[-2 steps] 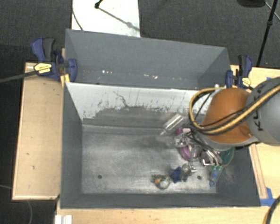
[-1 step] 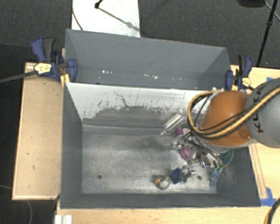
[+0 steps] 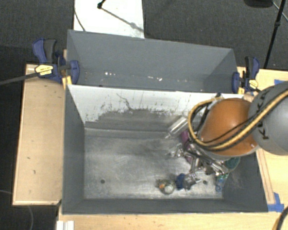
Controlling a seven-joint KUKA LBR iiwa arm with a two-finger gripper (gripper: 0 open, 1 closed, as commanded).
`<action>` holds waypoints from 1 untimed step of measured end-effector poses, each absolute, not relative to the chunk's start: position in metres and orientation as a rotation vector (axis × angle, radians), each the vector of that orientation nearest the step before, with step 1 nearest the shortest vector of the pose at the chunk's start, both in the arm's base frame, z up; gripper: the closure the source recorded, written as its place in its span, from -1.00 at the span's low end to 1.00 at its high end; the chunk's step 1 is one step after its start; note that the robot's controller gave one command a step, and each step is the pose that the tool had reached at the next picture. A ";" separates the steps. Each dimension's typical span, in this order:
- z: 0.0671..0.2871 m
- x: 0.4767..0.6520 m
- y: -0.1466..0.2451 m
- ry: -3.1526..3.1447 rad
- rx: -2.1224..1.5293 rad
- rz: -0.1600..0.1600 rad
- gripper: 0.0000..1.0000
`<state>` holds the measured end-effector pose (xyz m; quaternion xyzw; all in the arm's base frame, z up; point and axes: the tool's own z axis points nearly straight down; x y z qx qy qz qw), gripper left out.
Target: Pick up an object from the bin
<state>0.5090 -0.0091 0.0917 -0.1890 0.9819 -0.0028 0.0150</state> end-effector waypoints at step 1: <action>0.091 0.508 -0.008 3.032 -0.696 -0.008 -1.00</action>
Offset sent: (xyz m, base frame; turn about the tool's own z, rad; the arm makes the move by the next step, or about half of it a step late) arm -0.0208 -0.0227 -0.0217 -0.1421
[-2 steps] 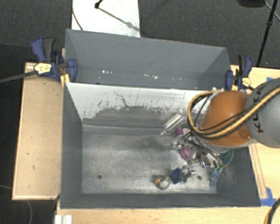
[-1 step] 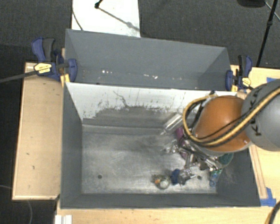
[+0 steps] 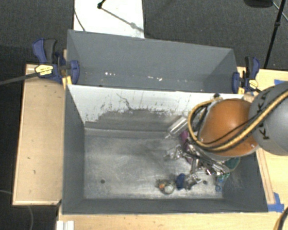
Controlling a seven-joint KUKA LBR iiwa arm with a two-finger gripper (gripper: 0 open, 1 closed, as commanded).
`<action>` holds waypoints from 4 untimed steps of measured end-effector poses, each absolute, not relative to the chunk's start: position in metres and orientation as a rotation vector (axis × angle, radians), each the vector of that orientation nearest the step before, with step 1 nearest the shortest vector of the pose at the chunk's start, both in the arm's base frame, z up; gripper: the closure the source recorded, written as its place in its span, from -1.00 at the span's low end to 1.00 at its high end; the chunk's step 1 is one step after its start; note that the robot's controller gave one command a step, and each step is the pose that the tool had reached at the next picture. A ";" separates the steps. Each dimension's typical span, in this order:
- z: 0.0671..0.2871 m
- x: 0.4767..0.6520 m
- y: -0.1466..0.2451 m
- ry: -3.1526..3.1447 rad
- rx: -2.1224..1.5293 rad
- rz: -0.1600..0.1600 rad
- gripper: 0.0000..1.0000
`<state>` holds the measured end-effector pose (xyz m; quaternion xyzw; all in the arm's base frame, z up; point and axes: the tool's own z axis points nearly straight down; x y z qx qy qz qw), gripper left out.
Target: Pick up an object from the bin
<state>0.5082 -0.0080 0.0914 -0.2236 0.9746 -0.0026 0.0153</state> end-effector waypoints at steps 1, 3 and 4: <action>0.091 0.508 -0.004 2.951 -0.984 -0.001 -1.00; 0.232 0.509 -0.014 2.948 -1.054 -0.006 1.00; 0.227 0.507 -0.014 2.957 -1.052 0.000 -1.00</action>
Offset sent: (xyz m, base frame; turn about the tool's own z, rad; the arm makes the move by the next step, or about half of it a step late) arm -0.0098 0.0055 -0.0181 -0.2437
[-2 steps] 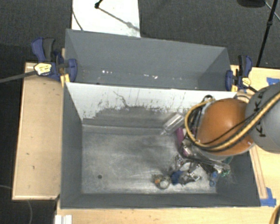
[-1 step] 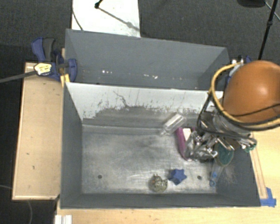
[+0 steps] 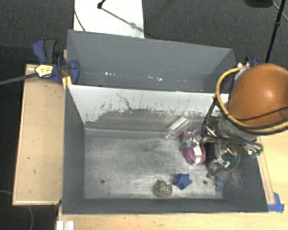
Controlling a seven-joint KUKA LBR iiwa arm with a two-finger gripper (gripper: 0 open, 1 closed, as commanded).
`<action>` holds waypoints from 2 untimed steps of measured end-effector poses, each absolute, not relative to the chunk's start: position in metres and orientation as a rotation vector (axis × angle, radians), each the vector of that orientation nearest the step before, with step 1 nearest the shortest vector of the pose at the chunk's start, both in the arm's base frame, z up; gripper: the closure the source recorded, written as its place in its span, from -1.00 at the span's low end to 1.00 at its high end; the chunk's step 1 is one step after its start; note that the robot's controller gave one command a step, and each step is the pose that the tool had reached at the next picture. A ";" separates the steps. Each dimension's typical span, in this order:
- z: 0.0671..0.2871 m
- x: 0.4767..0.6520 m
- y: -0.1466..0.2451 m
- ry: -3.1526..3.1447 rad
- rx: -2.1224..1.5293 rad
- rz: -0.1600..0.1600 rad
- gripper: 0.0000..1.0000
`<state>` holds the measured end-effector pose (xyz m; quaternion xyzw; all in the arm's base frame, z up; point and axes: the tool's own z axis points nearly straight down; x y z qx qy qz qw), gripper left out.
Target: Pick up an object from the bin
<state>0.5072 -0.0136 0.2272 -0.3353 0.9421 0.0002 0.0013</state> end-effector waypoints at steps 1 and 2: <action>0.113 0.518 -0.036 2.900 -1.217 0.005 -1.00; 0.071 0.489 -0.049 2.954 -1.043 -0.001 -1.00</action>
Offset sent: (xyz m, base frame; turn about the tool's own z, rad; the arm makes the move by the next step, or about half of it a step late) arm 0.0116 -0.0225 -0.1101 -0.1121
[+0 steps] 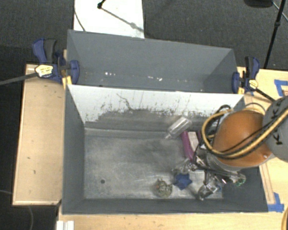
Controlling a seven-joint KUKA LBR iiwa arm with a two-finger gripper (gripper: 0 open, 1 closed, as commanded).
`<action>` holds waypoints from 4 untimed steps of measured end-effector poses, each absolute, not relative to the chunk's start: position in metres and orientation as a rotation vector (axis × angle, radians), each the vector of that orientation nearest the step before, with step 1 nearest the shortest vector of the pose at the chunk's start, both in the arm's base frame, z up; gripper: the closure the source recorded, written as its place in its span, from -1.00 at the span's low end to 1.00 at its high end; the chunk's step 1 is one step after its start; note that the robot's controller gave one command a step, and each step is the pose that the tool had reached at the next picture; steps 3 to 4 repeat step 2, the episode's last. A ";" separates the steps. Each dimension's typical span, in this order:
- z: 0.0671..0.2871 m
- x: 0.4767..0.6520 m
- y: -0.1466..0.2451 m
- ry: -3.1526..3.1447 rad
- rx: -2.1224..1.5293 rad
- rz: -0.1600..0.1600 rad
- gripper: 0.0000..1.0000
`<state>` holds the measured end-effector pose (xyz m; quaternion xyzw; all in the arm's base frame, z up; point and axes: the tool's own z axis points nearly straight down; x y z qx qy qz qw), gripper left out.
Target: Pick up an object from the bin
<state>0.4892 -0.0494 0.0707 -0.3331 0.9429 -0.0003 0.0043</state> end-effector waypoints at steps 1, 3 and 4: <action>0.074 0.492 -0.049 2.946 -1.050 -0.004 1.00; 0.254 0.497 -0.047 2.773 -1.458 -0.007 1.00; 0.254 0.497 -0.047 2.773 -1.458 -0.007 1.00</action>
Offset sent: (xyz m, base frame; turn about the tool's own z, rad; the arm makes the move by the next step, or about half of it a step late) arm 0.0000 0.0000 0.0000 0.0000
